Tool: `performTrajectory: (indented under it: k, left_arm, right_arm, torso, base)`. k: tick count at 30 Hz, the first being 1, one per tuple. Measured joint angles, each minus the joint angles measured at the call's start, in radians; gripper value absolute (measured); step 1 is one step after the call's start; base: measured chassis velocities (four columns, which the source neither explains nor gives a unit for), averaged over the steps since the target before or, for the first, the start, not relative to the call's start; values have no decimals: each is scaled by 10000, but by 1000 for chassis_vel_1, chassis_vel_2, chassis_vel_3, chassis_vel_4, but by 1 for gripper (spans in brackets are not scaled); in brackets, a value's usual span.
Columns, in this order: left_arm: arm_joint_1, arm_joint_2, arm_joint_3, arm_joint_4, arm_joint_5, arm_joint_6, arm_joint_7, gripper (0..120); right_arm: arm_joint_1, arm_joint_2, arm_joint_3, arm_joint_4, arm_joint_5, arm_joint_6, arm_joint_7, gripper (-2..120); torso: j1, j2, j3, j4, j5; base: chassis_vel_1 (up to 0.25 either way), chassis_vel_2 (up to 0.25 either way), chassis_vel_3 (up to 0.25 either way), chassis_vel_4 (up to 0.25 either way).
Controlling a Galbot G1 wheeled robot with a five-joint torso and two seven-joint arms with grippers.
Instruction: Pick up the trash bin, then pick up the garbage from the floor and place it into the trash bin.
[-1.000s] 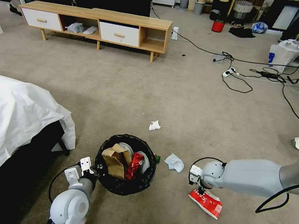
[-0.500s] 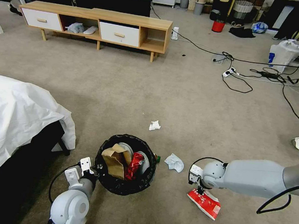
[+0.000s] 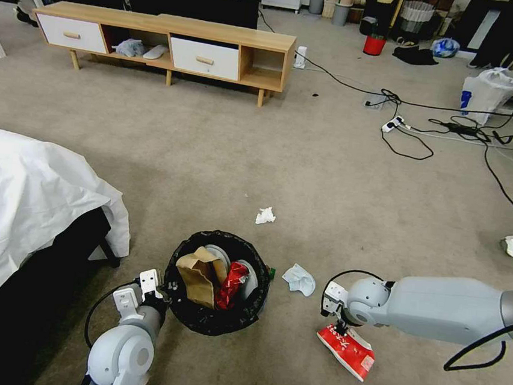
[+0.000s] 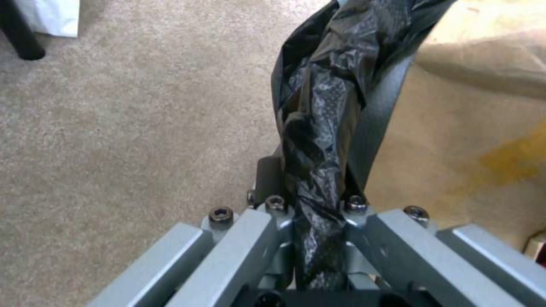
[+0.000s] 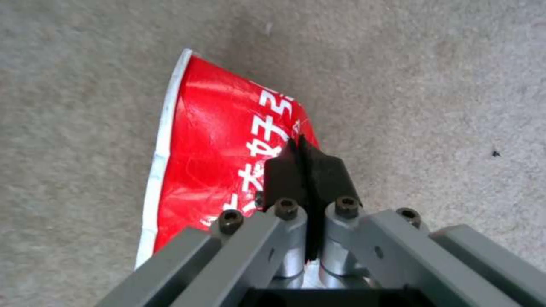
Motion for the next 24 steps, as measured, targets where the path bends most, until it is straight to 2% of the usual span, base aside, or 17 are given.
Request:
performTrajectory:
  k: [16, 24]
  left_arm:
    - [105, 176, 54, -43, -4, 16, 4, 2]
    - [223, 310, 117, -148, -17, 36, 9, 2]
  right_arm:
    - [954, 875, -47, 1471, 158, -130, 374, 0]
    - [2253, 1918, -450, 2800, 114, -148, 480, 0]
  torso:
    - [0, 0, -1, 0, 1]
    - [0, 0, -1, 2, 0]
  base:
    - [0, 0, 0, 0]
    - [0, 0, 0, 0]
